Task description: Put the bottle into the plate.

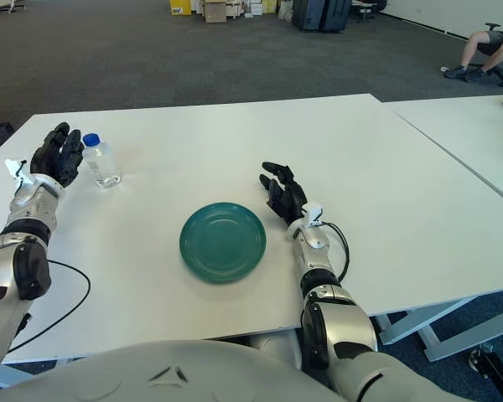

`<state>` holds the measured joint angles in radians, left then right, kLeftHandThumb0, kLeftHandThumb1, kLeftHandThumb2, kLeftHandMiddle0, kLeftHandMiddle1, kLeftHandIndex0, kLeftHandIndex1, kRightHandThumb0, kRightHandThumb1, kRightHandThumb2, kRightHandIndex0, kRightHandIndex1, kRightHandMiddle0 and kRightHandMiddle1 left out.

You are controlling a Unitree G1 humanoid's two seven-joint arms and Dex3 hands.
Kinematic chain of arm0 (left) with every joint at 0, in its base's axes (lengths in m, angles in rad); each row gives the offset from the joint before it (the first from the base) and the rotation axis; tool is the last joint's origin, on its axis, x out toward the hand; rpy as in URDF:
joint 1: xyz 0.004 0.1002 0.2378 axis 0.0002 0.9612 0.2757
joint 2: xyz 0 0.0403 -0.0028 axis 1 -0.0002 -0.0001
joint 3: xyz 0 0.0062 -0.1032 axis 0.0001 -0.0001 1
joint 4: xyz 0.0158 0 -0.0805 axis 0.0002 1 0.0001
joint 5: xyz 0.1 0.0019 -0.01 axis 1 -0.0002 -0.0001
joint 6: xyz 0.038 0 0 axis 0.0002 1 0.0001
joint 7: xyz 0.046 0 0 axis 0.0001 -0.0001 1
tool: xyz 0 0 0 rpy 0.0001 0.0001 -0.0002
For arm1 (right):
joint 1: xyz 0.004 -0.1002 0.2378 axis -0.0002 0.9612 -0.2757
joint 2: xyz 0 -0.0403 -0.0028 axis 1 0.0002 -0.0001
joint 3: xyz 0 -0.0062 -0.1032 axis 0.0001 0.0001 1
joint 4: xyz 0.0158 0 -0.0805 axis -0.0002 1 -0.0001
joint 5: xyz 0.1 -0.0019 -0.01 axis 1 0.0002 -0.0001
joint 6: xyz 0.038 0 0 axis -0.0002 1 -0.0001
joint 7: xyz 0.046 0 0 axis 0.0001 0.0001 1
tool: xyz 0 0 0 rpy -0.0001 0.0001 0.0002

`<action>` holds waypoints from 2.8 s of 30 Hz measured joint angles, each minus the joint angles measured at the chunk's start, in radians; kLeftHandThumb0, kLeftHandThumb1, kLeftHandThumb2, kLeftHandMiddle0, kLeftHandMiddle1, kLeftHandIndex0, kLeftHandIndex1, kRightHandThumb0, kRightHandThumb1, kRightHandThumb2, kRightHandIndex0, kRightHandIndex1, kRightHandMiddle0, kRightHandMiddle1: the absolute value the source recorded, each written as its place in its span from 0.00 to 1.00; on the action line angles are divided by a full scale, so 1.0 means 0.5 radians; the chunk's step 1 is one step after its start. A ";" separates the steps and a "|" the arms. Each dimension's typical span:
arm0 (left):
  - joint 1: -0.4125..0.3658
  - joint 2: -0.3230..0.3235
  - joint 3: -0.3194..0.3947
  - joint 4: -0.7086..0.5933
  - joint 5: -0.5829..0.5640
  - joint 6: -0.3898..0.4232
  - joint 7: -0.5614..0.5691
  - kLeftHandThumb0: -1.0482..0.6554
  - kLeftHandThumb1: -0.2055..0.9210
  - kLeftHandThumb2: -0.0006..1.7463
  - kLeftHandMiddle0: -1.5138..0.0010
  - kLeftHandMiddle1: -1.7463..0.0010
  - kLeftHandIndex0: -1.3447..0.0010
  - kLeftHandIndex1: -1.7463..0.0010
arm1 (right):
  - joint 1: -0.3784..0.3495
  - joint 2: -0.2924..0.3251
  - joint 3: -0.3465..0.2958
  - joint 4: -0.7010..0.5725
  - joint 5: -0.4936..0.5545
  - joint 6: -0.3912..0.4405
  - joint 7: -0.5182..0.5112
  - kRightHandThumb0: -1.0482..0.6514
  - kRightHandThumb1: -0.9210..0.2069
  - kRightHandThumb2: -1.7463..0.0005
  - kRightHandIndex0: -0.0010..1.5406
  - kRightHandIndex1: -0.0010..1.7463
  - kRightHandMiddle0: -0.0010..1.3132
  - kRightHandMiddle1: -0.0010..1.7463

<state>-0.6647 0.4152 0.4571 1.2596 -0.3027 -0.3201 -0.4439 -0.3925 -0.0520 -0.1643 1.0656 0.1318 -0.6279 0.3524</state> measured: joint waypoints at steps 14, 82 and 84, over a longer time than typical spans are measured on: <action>-0.003 -0.063 -0.162 -0.043 0.183 -0.044 0.307 0.25 0.89 0.00 0.92 1.00 1.00 0.81 | 0.005 0.001 -0.002 -0.009 0.002 0.000 -0.001 0.28 0.00 0.55 0.22 0.01 0.01 0.55; -0.011 -0.056 -0.741 0.085 0.924 0.061 1.296 0.03 0.92 0.01 0.89 0.98 1.00 0.82 | 0.032 -0.006 0.000 -0.051 0.002 0.010 0.052 0.26 0.00 0.55 0.22 0.00 0.00 0.53; -0.013 -0.068 -0.744 0.087 0.927 0.064 1.296 0.03 0.92 0.01 0.88 0.98 1.00 0.81 | 0.033 -0.007 0.000 -0.054 0.002 0.010 0.052 0.26 0.00 0.55 0.21 0.00 0.00 0.54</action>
<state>-0.6711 0.3815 0.0853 1.3033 0.1610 -0.2881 0.2040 -0.3759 -0.0553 -0.1642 1.0387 0.1330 -0.6229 0.3783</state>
